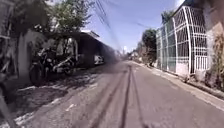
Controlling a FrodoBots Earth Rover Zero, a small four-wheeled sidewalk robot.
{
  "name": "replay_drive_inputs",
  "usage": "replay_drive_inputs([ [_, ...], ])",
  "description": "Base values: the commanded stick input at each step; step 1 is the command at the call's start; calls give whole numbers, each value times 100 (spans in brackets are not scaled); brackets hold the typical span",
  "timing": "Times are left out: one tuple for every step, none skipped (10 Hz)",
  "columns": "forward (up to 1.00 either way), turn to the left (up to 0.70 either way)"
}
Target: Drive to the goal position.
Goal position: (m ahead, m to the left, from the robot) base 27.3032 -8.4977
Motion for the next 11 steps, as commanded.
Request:
replay_drive_inputs([
  [100,0],
  [100,0],
  [100,0],
  [98,-2],
  [94,-23],
  [92,-31],
  [92,-32],
  [93,-32],
  [93,-30],
  [97,-8],
  [99,0],
])
